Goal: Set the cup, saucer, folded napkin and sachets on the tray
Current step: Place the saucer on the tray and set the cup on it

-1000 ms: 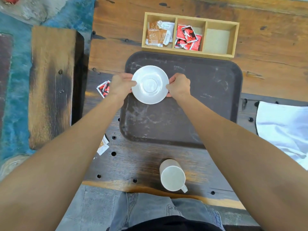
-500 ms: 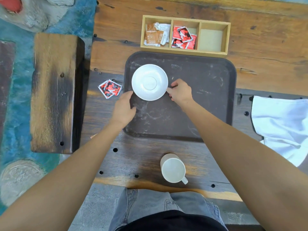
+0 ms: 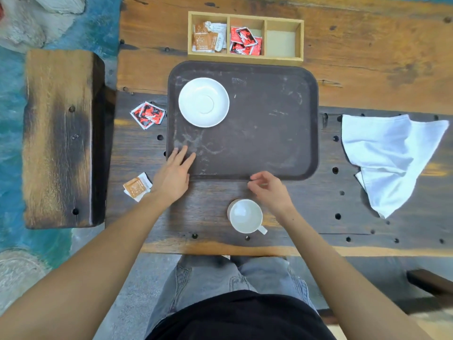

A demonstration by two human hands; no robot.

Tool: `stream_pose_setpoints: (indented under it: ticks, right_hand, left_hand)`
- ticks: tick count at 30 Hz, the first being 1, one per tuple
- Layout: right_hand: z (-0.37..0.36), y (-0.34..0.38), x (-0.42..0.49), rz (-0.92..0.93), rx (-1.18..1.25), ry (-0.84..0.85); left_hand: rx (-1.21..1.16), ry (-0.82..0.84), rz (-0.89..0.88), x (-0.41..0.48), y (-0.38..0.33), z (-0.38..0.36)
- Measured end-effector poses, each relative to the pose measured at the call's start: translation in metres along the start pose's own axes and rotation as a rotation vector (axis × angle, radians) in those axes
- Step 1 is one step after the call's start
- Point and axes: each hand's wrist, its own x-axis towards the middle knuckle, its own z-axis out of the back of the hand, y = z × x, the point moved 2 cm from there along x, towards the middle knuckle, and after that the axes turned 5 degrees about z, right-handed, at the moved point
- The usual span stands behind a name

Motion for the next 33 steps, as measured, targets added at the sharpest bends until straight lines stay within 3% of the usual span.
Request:
stream_pose_setpoints:
  ticks: [8,21,29,33]
  right_hand:
    - [-0.001,-0.035,-0.07,0.026,-0.099,-0.068]
    - [-0.007,-0.029,-0.059,0.041,-0.343,-0.107]
    - [0.014,0.022,-0.024,0.129,-0.326,-0.143]
    - [0.011,0.07,0.017,0.12,-0.201,-0.147]
  left_hand:
    - [0.032,-0.006,0.004,-0.002,-0.003,-0.011]
    - [0.084,0.101,0.022,0.008,-0.004,-0.01]
    - [0.029,0.104,0.036,0.01,-0.001,-0.014]
    - [0.02,0.099,0.036,0.011,0.0,-0.016]
